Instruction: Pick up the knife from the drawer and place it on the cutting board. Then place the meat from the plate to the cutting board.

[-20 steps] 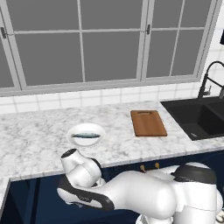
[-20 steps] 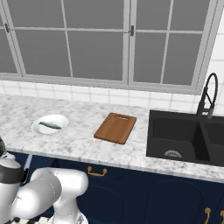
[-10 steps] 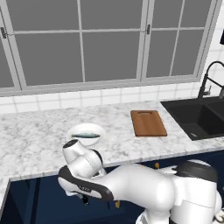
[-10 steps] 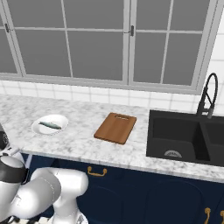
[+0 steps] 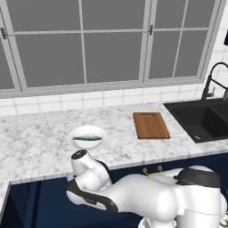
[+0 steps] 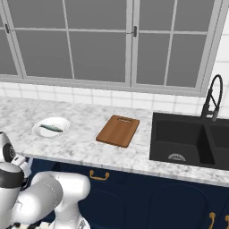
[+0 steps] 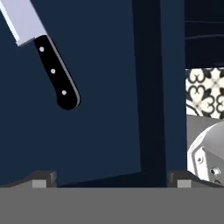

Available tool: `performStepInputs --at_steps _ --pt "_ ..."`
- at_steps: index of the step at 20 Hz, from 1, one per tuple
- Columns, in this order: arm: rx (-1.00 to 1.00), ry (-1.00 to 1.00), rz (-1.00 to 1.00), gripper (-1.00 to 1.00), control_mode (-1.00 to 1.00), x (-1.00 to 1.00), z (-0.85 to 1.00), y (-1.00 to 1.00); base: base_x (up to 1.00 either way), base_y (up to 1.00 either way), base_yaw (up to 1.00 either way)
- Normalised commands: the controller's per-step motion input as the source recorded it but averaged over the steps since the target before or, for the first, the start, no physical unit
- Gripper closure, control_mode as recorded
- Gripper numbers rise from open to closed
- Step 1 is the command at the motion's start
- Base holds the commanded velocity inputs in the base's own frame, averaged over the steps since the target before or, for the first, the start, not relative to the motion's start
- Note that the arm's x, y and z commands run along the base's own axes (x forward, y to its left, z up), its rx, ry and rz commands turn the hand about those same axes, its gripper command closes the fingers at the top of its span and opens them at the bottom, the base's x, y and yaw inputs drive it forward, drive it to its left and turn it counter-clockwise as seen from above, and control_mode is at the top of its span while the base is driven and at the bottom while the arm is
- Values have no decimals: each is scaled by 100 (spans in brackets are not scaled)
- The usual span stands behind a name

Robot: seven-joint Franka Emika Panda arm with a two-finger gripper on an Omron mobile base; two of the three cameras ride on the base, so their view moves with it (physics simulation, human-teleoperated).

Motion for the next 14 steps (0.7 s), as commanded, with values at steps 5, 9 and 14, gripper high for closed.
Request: performStepInputs --at_steps 5,9,14 --pt "17 -7 12 -100 -100 39 0 0 0 0 0" --pt "11 -6 17 -100 -100 18 -9 0 0 0 0" --pt "8 -4 18 -100 -100 15 -15 22 0 0 0"
